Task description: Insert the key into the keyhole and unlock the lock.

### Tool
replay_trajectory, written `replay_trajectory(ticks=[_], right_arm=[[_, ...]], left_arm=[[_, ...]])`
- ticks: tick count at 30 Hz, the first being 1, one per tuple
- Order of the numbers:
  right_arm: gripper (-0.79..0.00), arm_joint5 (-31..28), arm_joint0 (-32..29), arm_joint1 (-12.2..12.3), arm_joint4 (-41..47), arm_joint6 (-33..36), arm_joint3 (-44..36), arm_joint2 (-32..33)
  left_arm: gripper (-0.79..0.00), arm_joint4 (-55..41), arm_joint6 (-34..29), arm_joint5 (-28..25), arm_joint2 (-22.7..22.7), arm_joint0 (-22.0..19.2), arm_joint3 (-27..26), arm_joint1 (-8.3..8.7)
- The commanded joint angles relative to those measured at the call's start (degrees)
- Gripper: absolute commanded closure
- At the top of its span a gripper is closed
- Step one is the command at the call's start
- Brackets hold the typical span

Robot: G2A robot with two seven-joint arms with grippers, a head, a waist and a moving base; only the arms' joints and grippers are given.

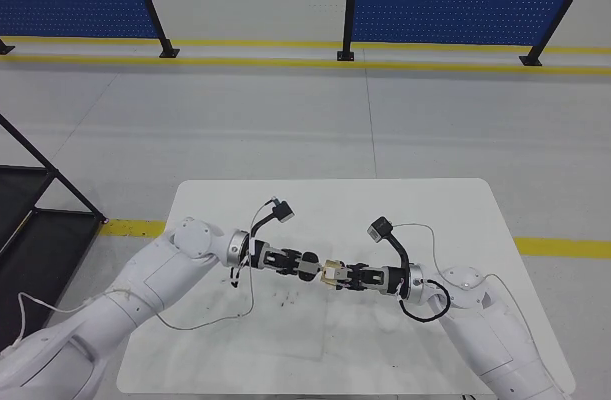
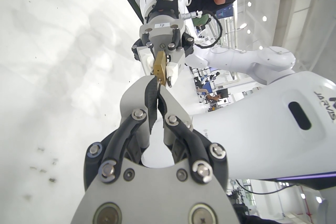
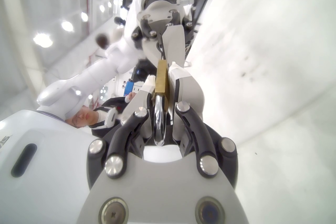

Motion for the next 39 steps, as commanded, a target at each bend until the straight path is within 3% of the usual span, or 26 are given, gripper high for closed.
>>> replay_trajectory(ticks=[1,24,39], right_arm=[[0.000,0.00,0.00,0.00,0.00,0.00,0.00,0.00],[0.000,0.00,0.00,0.00,0.00,0.00,0.00,0.00],[0.000,0.00,0.00,0.00,0.00,0.00,0.00,0.00]], left_arm=[[0.000,1.21,0.99,-0.97,0.35,0.08,-0.72,0.37],[0.000,10.03,15.34,-15.30,8.83,-3.26,-1.78,4.29],[0.000,10.26,20.08,-20.04,14.76,-6.88,-0.41,4.96]])
